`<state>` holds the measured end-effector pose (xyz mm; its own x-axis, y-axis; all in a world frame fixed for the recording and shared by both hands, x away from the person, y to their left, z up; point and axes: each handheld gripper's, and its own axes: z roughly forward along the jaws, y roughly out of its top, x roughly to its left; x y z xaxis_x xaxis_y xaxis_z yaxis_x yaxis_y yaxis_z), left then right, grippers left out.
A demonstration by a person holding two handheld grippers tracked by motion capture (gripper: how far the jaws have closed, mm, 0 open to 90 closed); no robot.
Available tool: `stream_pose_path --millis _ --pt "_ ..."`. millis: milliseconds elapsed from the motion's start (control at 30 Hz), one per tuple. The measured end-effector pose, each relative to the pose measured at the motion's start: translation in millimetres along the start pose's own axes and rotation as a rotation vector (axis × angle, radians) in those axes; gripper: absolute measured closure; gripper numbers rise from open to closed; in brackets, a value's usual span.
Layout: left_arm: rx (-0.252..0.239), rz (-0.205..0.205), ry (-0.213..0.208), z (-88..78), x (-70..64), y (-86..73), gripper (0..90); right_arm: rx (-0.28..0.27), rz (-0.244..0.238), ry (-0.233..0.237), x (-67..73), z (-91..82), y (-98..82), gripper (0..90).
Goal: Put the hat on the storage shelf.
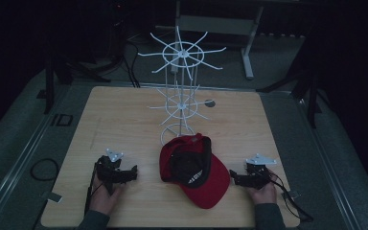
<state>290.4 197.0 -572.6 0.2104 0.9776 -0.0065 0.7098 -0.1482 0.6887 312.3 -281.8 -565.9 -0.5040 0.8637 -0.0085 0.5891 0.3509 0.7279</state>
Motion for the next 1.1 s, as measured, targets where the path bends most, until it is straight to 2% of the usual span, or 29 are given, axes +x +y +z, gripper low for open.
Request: stream_pose_path --millis 100,300,333,367,400,567,600,633,667,800,833,933,1100 --pt "0.000 0.000 0.000 0.0 0.0 0.0 1.9 0.000 -0.001 0.000 0.1 -0.1 0.0 16.9" --pt "0.000 0.000 0.000 0.0 0.0 0.0 1.9 -0.012 0.004 -0.007 -0.3 -1.2 -0.5 24.8" --pt "0.000 0.000 0.000 0.0 0.0 0.0 1.9 -0.010 0.015 -0.015 -0.5 -1.8 0.1 29.5" --pt "0.000 0.000 0.000 0.0 0.0 0.0 1.9 -0.010 0.015 -0.015 -0.5 -1.8 0.1 29.5" --pt "-0.002 -0.003 0.000 0.1 -0.1 0.0 1.9 0.001 0.025 -0.025 -2.2 -4.2 1.7 38.4" --pt "-0.002 -0.003 0.000 0.2 -0.2 0.0 1.9 0.014 0.061 0.018 -5.9 -9.8 5.9 42.5" --pt "-0.002 -0.003 0.000 0.2 -0.1 0.0 1.9 -0.003 0.052 0.040 -3.9 -15.4 10.3 42.9" --pt "-0.002 -0.003 0.000 0.2 -0.1 0.0 1.9 -0.003 0.052 0.040 -3.9 -15.4 10.3 42.9" --pt "-0.002 -0.003 0.000 0.2 -0.2 0.0 1.9 -0.015 0.029 0.064 -0.2 -21.2 16.4 42.1" --pt "-0.002 -0.003 0.000 0.2 -0.2 0.0 1.9 -0.025 0.004 0.084 4.4 -26.7 23.8 41.6" --pt "-0.002 -0.003 0.000 0.2 -0.2 0.0 1.9 -0.037 -0.005 0.115 8.5 -28.9 31.1 41.0" --pt "-0.002 -0.003 0.000 0.2 -0.2 0.0 1.9 -0.031 -0.020 0.158 14.4 -24.9 39.5 39.7" --pt "-0.002 -0.002 0.000 0.2 -0.1 0.0 1.9 -0.017 -0.041 0.200 27.2 -11.5 52.4 39.1"
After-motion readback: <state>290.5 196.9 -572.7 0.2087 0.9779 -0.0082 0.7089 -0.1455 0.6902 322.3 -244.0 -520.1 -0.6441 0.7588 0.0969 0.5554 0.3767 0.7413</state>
